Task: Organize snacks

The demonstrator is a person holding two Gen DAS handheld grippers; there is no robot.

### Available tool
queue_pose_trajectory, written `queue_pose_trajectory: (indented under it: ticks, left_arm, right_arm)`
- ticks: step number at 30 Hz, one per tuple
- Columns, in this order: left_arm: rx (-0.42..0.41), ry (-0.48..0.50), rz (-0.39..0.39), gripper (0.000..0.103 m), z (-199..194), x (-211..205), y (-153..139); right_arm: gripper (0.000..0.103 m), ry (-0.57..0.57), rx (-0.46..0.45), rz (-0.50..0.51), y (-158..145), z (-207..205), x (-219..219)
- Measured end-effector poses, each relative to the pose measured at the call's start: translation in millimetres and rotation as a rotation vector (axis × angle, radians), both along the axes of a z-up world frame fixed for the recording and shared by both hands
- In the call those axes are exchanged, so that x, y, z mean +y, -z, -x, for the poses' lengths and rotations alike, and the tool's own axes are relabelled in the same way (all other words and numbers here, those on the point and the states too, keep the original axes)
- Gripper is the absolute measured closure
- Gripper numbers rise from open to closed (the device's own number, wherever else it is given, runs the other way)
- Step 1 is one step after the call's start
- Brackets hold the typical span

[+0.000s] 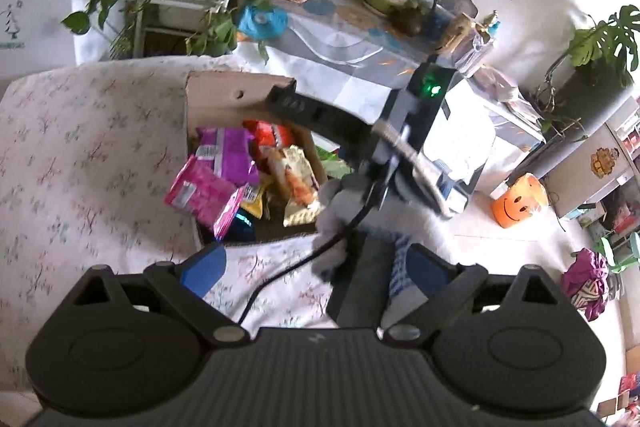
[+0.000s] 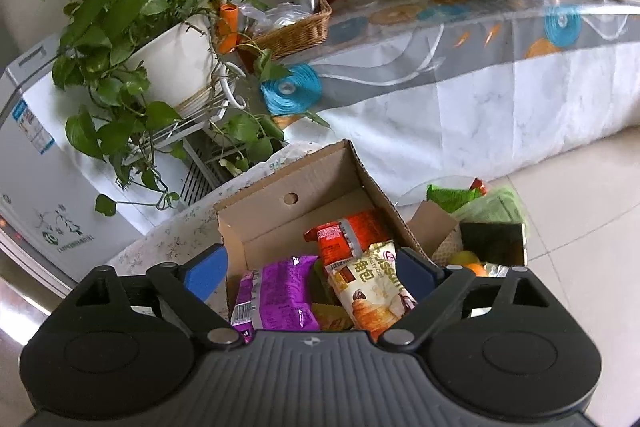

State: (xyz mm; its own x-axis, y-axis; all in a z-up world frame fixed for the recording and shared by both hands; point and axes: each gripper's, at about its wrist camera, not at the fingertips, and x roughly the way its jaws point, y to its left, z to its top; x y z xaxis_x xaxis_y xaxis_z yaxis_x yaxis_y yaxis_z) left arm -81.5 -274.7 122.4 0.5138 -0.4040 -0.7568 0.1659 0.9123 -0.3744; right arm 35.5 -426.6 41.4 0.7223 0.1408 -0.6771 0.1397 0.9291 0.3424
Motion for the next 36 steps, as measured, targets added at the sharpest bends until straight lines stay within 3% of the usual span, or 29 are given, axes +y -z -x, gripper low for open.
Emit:
queue_pose_trajectory:
  ticks: [7, 12, 22, 28, 36]
  left_arm:
    - [-0.062, 0.012, -0.039, 0.002, -26, 7, 11]
    - [-0.062, 0.048, -0.022, 0.002, -37, 9, 24]
    - [-0.112, 0.084, -0.009, 0.002, -43, 16, 36]
    - [-0.117, 0.02, -0.058, 0.002, -64, 27, 50]
    - [-0.069, -0.085, -0.155, 0.002, -98, 28, 82]
  right_arm:
    - [0.007, 0.022, 0.067, 0.092, 7, -11, -1]
    - [0.007, 0.035, 0.106, 0.134, 15, -13, -1]
    - [0.006, 0.087, 0.187, 0.128, 31, -31, -7]
    - [0.006, 0.167, 0.203, 0.128, 35, -36, -19]
    - [0.006, 0.118, 0.193, 0.167, 32, -38, -13]
